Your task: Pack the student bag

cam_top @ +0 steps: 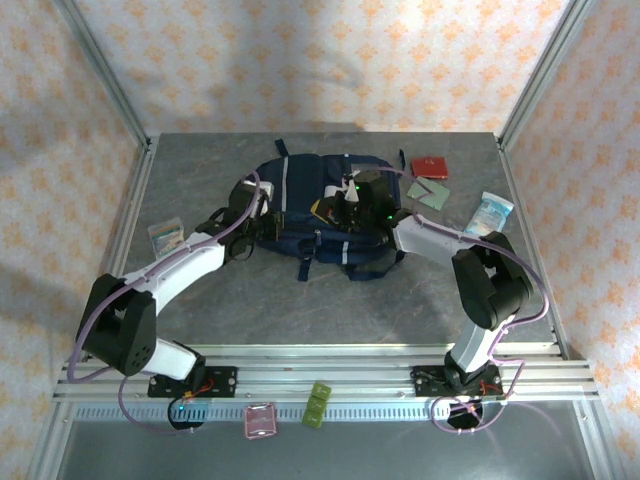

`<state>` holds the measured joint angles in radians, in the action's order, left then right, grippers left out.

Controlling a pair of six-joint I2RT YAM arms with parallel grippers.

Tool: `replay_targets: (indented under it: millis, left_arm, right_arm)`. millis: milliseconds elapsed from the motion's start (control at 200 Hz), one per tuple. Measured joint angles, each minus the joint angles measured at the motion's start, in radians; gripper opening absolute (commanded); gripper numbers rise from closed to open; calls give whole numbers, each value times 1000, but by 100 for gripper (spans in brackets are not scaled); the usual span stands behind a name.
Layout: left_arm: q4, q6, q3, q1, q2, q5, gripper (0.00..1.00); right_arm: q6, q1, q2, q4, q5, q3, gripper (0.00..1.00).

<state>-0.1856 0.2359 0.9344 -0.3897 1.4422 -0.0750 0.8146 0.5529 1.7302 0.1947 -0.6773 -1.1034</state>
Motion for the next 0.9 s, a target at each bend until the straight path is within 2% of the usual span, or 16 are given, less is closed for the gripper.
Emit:
replay_targets:
  millis: [80,145,175,425,541,696,751,811,901]
  left_arm:
    - [2,-4,0,0,12,-3,36]
    - [8,-7,0,0,16,-2,6]
    - [10,-14,-1,0,18,2,0]
    - [43,-25,-12,6,19,3,0]
    - [46,-26,-13,6,19,3,19]
    - [66,-26,-13,5,35,-1,21]
    - [73,-26,-13,5,49,-1,18]
    - [80,-26,-13,5,62,0,0]
    - [90,-26,-13,5,73,8,0]
  right_arm:
    - [0,0,0,0,0,0,0]
    - [3,0,0,0,0,0,0]
    - [4,0,0,0,1,0,0]
    - [12,-4,0,7,4,0,0]
    - [14,-4,0,7,4,0,0]
    - [19,-4,0,10,3,0,0]
    - [22,-4,0,11,3,0,0]
    - [23,-4,0,11,3,1,0]
    - [23,-4,0,13,4,4,0]
